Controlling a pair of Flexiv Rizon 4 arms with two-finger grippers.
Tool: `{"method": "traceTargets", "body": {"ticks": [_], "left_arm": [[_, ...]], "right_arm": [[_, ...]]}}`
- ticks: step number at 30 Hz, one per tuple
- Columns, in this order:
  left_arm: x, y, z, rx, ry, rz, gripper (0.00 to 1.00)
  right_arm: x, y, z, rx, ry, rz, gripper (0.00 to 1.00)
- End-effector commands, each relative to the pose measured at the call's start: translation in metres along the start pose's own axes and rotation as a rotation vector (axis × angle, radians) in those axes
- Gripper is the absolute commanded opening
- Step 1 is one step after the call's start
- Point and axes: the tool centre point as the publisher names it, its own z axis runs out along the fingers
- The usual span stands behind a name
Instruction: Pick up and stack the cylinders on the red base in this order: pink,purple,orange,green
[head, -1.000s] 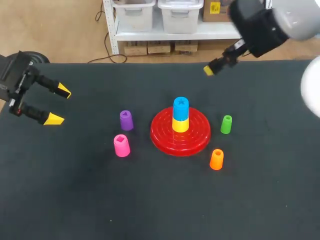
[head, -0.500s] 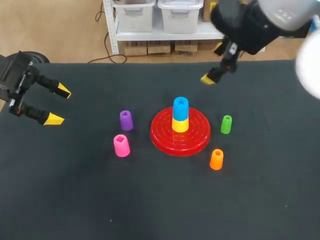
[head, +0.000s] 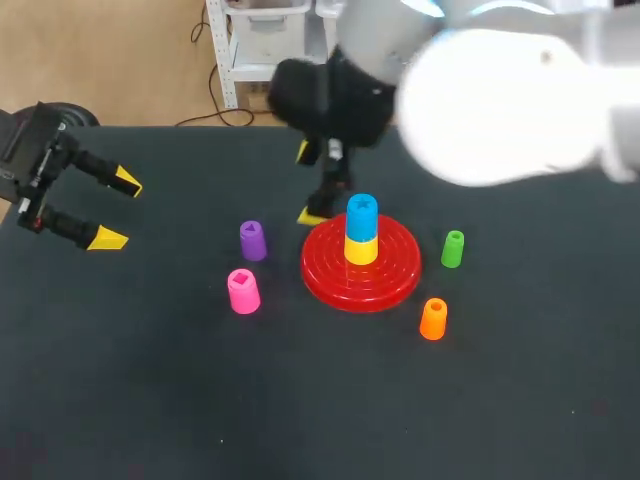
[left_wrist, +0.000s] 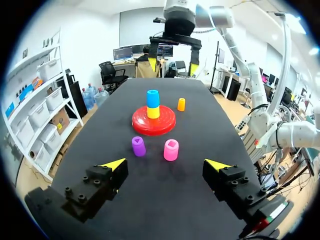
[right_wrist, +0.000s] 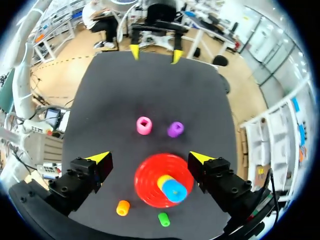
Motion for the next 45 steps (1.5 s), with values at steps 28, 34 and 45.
{"method": "traceTargets", "body": {"ticks": [28,34,45], "left_arm": [[0.001,-0.001,0.000,-0.003,-0.002,0.003,1.00],[0.001,-0.001,0.000,-0.003,-0.002,0.003,1.00],[0.001,-0.001,0.000,-0.003,-0.002,0.003,1.00]], "right_arm": [[-0.023,0.037,0.070,-0.019,0.094,-0.141,1.00],[-0.025,0.037,0.086,-0.073,0.078,-0.192,1.00],[-0.039,0.038,0.116,-0.108,0.175,-0.283,1.00]]}}
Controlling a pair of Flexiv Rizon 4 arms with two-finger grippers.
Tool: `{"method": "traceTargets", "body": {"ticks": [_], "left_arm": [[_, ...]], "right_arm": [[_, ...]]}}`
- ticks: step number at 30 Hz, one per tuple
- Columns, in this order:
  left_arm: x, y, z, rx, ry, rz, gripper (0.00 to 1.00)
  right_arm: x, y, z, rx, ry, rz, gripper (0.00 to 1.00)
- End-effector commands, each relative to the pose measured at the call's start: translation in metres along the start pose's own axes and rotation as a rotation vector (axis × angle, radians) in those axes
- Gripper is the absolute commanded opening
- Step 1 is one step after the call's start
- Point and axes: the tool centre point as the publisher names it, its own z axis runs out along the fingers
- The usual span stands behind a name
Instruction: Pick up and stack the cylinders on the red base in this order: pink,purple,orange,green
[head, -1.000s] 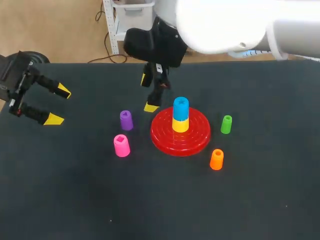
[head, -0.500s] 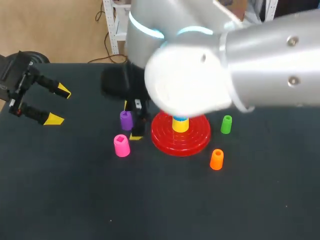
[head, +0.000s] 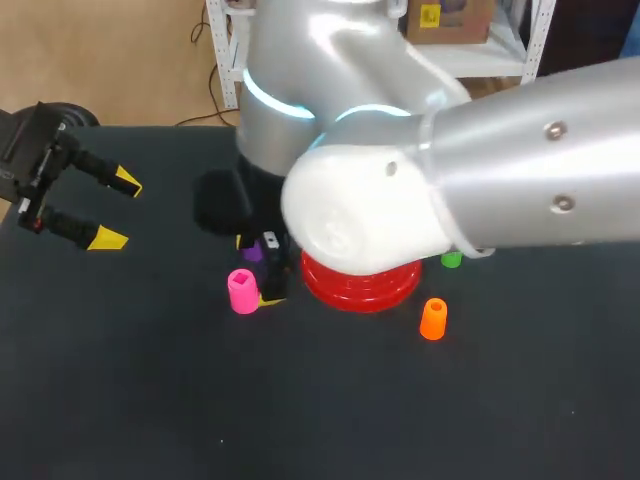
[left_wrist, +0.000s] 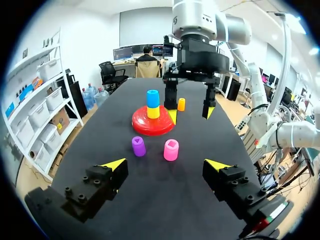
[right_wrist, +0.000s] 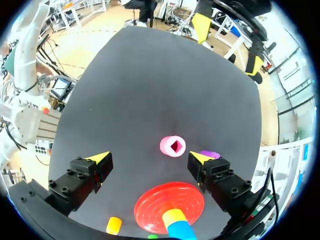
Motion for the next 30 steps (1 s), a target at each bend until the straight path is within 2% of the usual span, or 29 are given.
{"method": "traceTargets", "body": {"ticks": [1,10,30], "left_arm": [[0.001,-0.001,0.000,-0.003,-0.002,0.003,1.00],[0.001,-0.001,0.000,-0.003,-0.002,0.003,1.00],[0.001,-0.001,0.000,-0.003,-0.002,0.003,1.00]], "right_arm": [[-0.013,-0.011,0.014,-0.025,0.049,-0.012,1.00],[-0.014,-0.014,0.031,-0.037,0.084,-0.062,1.00],[0.004,-0.027,0.050,-0.002,0.150,-0.090,1.00]]}}
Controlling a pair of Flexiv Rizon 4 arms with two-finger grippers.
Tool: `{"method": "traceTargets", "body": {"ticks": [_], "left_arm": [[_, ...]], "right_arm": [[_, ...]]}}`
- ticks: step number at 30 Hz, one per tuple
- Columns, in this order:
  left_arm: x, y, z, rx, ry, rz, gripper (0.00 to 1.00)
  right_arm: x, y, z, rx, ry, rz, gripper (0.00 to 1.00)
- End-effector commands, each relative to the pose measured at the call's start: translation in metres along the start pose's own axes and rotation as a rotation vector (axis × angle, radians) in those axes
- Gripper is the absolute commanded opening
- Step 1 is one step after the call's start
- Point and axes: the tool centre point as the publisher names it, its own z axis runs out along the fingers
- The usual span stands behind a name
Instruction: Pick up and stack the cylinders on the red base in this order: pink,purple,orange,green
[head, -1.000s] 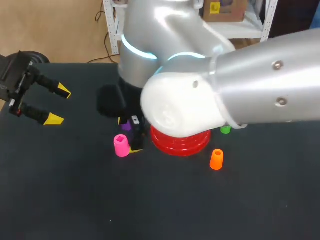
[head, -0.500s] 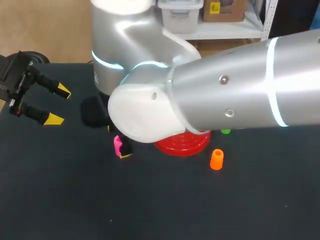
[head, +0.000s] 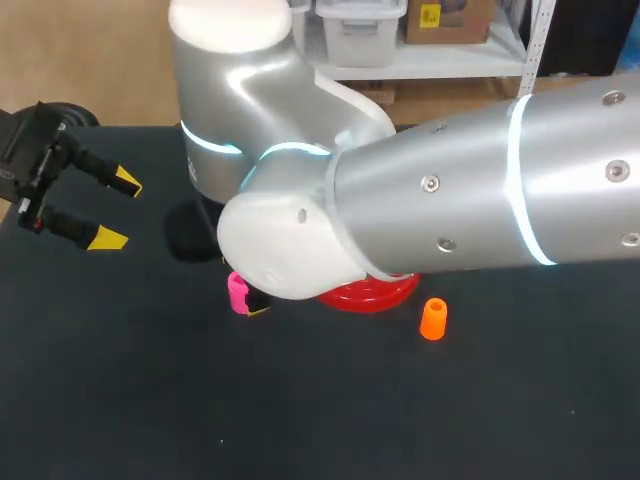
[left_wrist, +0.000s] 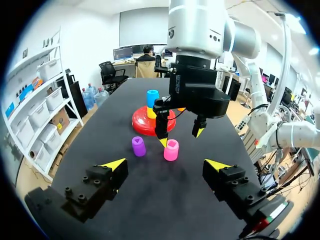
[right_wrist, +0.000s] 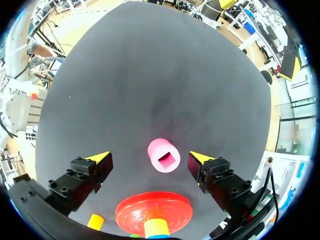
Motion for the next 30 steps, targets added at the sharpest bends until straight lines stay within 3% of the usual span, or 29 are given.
{"method": "traceTargets", "body": {"ticks": [1,30], "left_arm": [[0.001,-0.001,0.000,-0.003,-0.002,0.003,1.00],[0.001,-0.001,0.000,-0.003,-0.002,0.003,1.00]], "right_arm": [[0.003,-0.003,0.004,0.001,0.003,-0.004,1.00],[0.004,-0.010,0.025,-0.032,0.006,-0.066,1.00]]}}
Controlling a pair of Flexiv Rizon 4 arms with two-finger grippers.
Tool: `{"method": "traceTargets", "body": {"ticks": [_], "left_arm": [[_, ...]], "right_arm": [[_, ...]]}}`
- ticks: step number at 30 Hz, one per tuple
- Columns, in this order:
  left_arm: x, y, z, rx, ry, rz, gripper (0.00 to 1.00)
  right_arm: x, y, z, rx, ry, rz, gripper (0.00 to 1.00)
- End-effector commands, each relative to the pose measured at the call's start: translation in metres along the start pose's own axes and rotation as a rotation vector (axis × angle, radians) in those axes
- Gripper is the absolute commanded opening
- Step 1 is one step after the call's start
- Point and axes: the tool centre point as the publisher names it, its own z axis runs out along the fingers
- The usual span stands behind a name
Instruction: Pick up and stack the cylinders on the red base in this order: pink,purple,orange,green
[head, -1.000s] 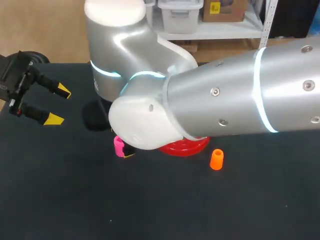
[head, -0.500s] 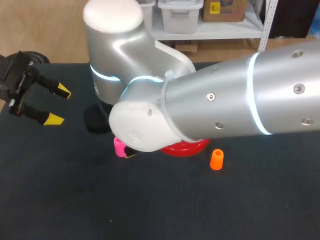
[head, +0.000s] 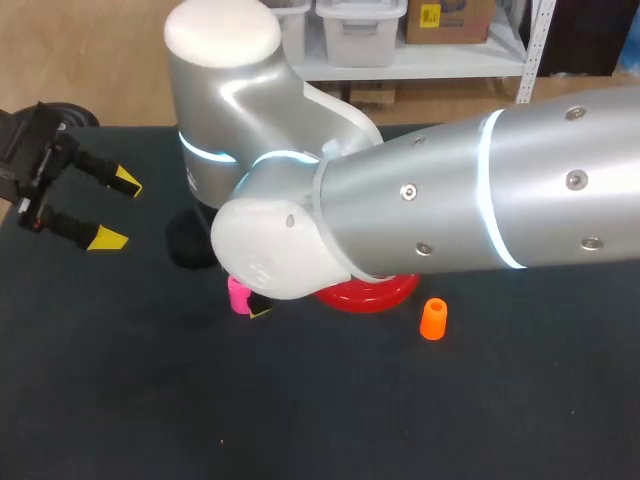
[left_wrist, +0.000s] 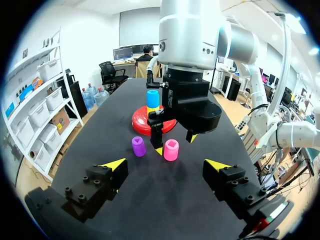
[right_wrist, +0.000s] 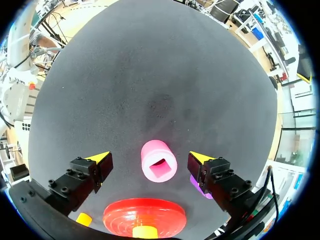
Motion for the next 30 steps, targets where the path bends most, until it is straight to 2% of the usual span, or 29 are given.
{"method": "traceTargets", "body": {"ticks": [1,30], "left_arm": [[0.0010,-0.0009,-0.0001,-0.003,-0.002,0.003,1.00],[0.0010,-0.0009,-0.0001,-0.003,-0.002,0.003,1.00]], "right_arm": [[0.0008,-0.0014,0.0009,-0.006,0.001,-0.002,1.00],[0.0042,-0.0046,0.0099,-0.044,0.037,-0.004,1.00]]}}
